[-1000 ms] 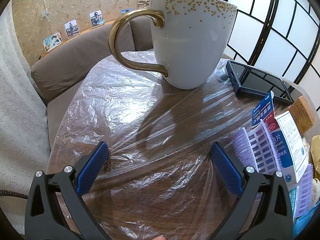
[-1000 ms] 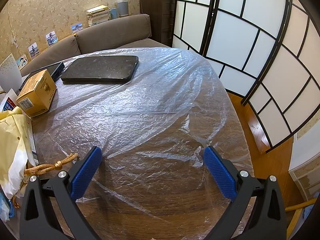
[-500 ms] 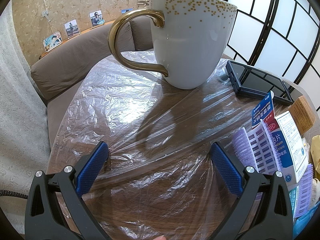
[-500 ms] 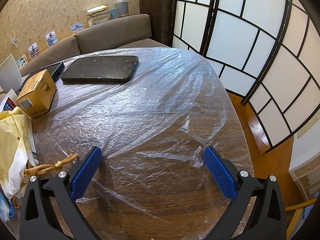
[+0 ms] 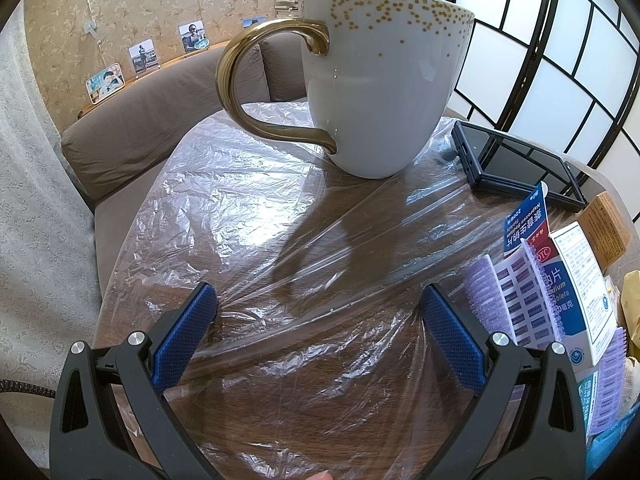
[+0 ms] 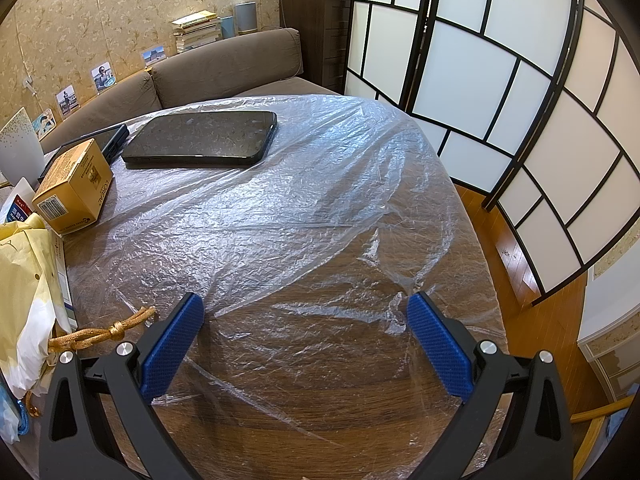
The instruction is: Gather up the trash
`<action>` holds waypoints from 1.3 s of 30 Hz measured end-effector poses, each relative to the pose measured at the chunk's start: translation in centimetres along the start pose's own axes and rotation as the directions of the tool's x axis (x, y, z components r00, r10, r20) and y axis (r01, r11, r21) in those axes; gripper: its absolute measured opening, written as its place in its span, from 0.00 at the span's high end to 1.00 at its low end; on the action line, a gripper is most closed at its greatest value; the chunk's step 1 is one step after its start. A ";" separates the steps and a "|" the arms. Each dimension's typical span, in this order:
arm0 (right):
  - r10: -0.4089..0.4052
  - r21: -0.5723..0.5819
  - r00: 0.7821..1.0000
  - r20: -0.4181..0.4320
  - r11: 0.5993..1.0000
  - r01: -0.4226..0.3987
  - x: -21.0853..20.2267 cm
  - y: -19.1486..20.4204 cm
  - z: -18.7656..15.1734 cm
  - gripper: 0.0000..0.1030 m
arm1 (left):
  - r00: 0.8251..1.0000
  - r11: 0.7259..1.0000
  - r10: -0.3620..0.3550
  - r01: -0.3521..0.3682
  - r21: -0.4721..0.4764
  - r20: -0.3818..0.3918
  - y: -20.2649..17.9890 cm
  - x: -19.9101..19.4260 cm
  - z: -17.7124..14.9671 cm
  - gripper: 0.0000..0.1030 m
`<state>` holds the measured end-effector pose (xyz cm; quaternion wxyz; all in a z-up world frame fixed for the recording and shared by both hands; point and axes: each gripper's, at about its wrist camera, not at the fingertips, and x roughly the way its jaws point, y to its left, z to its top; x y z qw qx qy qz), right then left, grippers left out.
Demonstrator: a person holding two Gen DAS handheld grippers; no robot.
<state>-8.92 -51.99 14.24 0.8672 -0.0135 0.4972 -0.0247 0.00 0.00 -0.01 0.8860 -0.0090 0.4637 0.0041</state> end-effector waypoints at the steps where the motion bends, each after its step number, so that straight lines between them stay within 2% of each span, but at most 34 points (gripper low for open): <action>1: 0.000 0.000 1.000 0.000 1.000 0.000 0.0 0.0 0.0 0.04 | 1.000 1.000 0.000 0.000 0.000 0.000 0.0 0.0 0.0 0.01; 33: 0.009 -0.002 1.000 -0.001 1.000 -0.009 -0.1 0.2 -0.4 0.04 | 1.000 1.000 -0.005 0.005 0.006 -0.004 0.0 -0.2 0.3 0.01; 35: 0.013 0.008 1.000 0.006 1.000 -0.013 -0.8 0.0 -0.7 0.04 | 0.999 0.999 -0.040 0.040 0.017 -0.035 0.2 -0.6 0.4 0.01; 37: 0.061 0.002 0.996 0.061 0.998 -0.062 -3.0 0.0 -0.8 0.04 | 0.988 0.988 -0.146 0.144 -0.051 -0.041 1.2 -2.0 0.2 0.01; 38: 0.079 -0.014 0.994 0.081 0.997 -0.078 -3.8 0.3 -0.8 0.04 | 0.977 0.975 -0.209 0.205 -0.086 -0.037 1.7 -3.0 -0.1 0.01; 39: 0.094 -0.042 0.990 0.109 0.995 -0.090 -5.0 0.5 -0.9 0.04 | 0.958 0.952 -0.285 0.279 -0.125 -0.030 2.1 -5.0 -0.6 0.01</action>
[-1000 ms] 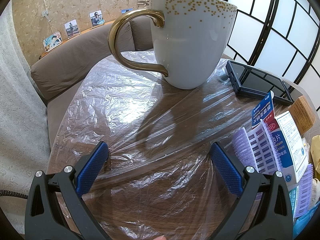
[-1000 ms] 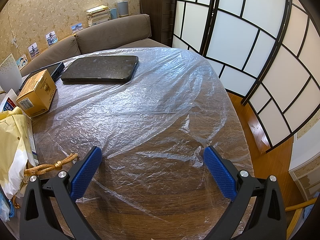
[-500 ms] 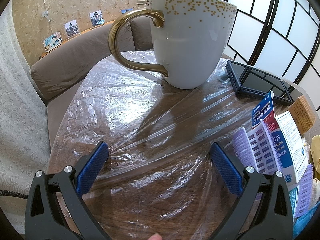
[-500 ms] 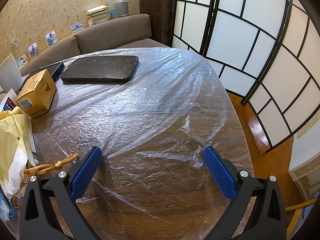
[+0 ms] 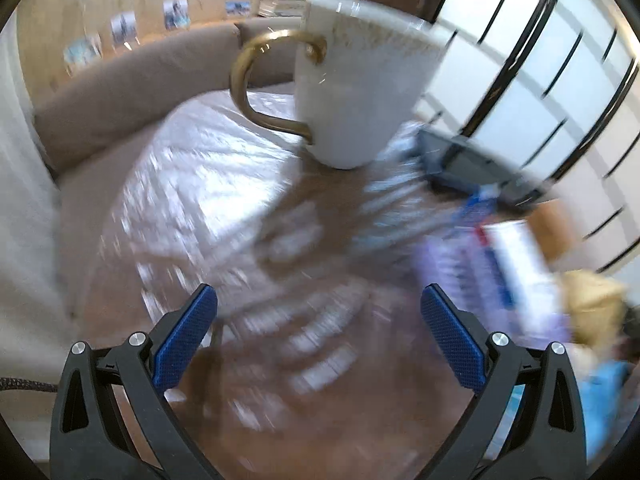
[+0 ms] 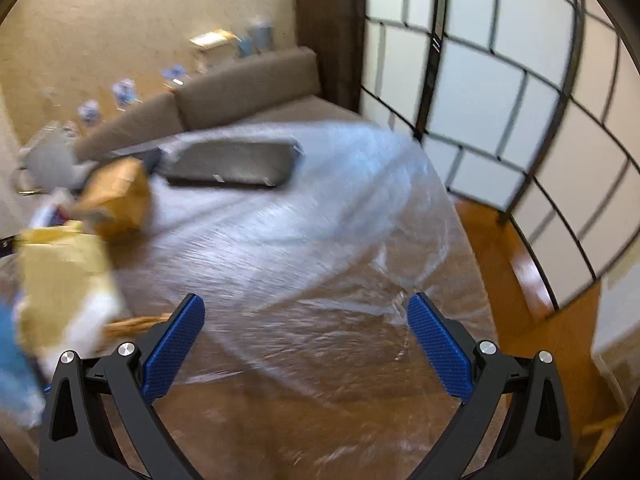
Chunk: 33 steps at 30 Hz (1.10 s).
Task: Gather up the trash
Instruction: 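Grasp the blue cloth bag with the left tool while the right tool grasps the yellow plastic bag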
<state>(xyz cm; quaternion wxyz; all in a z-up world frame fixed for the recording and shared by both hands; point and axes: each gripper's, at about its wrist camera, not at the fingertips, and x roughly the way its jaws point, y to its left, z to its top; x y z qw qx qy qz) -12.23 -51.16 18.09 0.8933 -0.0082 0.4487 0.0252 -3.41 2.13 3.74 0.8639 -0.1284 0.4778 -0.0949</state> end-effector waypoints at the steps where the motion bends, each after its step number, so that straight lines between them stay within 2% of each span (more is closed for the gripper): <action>1: 0.019 -0.046 0.999 0.035 0.999 -0.018 -1.5 0.8 0.2 0.04 | 1.000 1.000 -0.021 0.021 -0.005 0.000 -0.2 -1.1 -0.3 0.01; 5: 0.111 -0.235 0.989 0.094 0.968 -0.086 -4.7 4.3 0.5 0.04 | 0.984 0.985 -0.171 0.170 0.023 0.044 -2.4 -5.7 -3.0 0.01; 9: 0.217 -0.364 0.973 0.078 0.915 -0.175 -5.1 7.7 1.0 0.04 | 0.942 0.938 -0.335 0.334 0.094 -0.009 -7.5 -8.3 -6.4 0.01; 12: 0.257 -0.389 0.966 0.041 0.894 -0.221 -3.6 10.0 1.8 0.04 | 0.919 0.910 -0.392 0.395 0.124 -0.047 -9.9 -8.3 -8.7 0.01; 17: 0.282 -0.444 0.959 -0.017 0.857 -0.260 -1.8 12.5 2.6 0.04 | 0.911 0.906 -0.403 0.411 0.102 -0.092 -11.3 -6.8 -11.0 0.01; 19: 0.283 -0.469 0.958 -0.041 0.841 -0.269 -1.1 13.3 2.6 0.04 | 0.917 0.910 -0.389 0.398 0.113 -0.091 -11.9 -6.6 -11.5 0.01; 22: 0.254 -0.505 0.965 -0.066 0.826 -0.252 -0.1 14.2 2.4 0.04 | 0.938 0.926 -0.337 0.346 0.149 -0.086 -12.7 -5.5 -11.9 0.01; 23: 0.248 -0.508 0.966 -0.072 0.824 -0.250 0.3 14.5 2.5 0.04 | 0.940 0.929 -0.329 0.339 0.150 -0.090 -12.6 -5.0 -11.9 0.01; 28: 0.244 -0.509 0.964 -0.108 0.819 -0.265 1.7 15.2 2.5 0.04 | 0.942 0.932 -0.318 0.331 0.148 -0.105 -13.1 -3.3 -12.0 0.01; 33: 0.243 -0.521 0.962 -0.125 0.809 -0.272 2.2 15.7 2.0 0.04 | 0.933 0.919 -0.341 0.357 0.168 -0.119 -13.8 -2.5 -12.3 0.01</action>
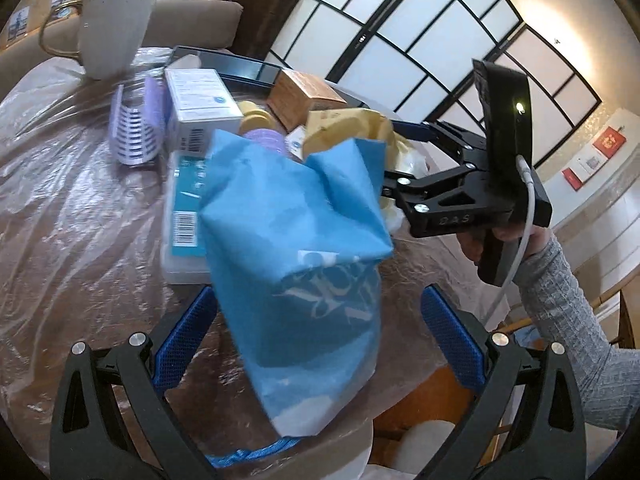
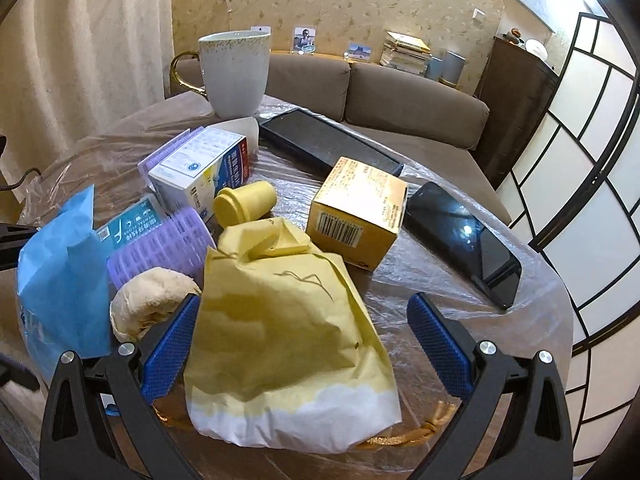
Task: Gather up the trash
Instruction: 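Grasp the blue cloth bag with the left tool while the right tool grasps the yellow plastic bag, then carry the blue bag with the left tool while the right tool carries the yellow bag toward the white bin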
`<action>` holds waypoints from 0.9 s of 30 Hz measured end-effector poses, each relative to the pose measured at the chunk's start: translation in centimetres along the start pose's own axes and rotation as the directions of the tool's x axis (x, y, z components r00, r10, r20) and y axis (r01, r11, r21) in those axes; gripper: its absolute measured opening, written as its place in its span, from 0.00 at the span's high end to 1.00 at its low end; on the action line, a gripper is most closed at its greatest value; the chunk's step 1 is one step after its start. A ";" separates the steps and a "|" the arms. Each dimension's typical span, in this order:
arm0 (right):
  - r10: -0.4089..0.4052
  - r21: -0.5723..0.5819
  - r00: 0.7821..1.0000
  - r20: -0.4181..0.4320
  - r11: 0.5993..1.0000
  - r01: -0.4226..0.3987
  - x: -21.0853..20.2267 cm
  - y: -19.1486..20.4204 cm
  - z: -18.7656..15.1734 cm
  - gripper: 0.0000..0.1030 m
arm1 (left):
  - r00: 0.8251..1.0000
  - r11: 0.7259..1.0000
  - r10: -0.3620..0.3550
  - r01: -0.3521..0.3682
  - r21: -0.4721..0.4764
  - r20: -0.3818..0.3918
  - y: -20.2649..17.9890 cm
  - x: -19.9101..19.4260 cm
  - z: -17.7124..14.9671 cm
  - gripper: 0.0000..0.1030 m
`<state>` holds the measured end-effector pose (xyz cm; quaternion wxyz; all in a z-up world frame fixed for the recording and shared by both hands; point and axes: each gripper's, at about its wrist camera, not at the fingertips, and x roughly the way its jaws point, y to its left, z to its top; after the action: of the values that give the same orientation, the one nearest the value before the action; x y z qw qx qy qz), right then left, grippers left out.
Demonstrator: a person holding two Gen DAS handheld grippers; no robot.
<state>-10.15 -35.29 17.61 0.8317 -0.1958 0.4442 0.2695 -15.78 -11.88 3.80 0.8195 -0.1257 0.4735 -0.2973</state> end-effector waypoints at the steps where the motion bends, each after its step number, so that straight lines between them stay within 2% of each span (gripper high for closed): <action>1: 0.003 0.000 1.000 -0.002 1.000 -0.003 0.1 0.1 -0.1 0.04 | 1.000 1.000 -0.001 0.001 0.005 -0.002 -0.1 0.4 0.0 0.01; 3: 0.010 0.002 1.000 -0.006 1.000 -0.010 0.2 0.1 -0.1 0.04 | 1.000 1.000 -0.005 0.005 0.015 -0.003 -0.2 0.9 -0.1 0.01; 4: 0.011 0.001 1.000 -0.012 1.000 -0.011 0.4 0.2 -0.1 0.09 | 1.000 1.000 -0.003 0.003 0.020 -0.002 -0.3 1.2 0.0 0.01; 5: 0.015 -0.001 1.000 -0.026 1.000 -0.015 0.7 0.3 -0.2 0.18 | 1.000 1.000 -0.005 0.005 0.025 0.001 -0.4 1.4 -0.1 0.06; 6: 0.015 -0.001 0.999 -0.036 1.000 -0.015 0.8 0.3 -0.3 0.21 | 1.000 0.999 -0.007 0.007 0.033 0.002 -0.4 1.5 -0.2 0.11; 8: 0.016 0.004 0.999 -0.039 1.000 -0.016 0.8 0.3 -0.6 0.25 | 1.000 0.999 0.018 -0.018 0.049 -0.009 -0.4 2.0 -0.3 0.33; 11: 0.006 0.021 1.000 -0.022 1.000 -0.006 0.1 0.2 -1.0 0.28 | 1.000 0.998 0.022 -0.022 0.066 0.002 -0.4 1.8 -0.7 0.45; 14: -0.004 0.052 1.000 -0.006 0.999 0.004 -0.6 -0.1 -1.5 0.32 | 0.999 0.995 0.037 -0.040 0.087 0.037 -0.5 1.0 -1.0 0.49; 18: -0.003 0.106 1.000 0.011 0.994 0.002 -1.5 -0.6 -2.2 0.33 | 0.997 0.991 0.054 -0.060 0.115 0.060 -0.4 -0.1 -1.0 0.50; 27: -0.022 0.213 0.998 0.058 0.977 0.009 -4.9 -0.8 -4.3 0.33 | 0.990 0.993 0.083 -0.092 0.079 0.110 1.1 -2.5 -0.3 0.50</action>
<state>-14.59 -39.71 19.55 0.8629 -0.1010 0.4439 0.2194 -16.60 -9.47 4.86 0.8605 -0.0858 0.4211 -0.2737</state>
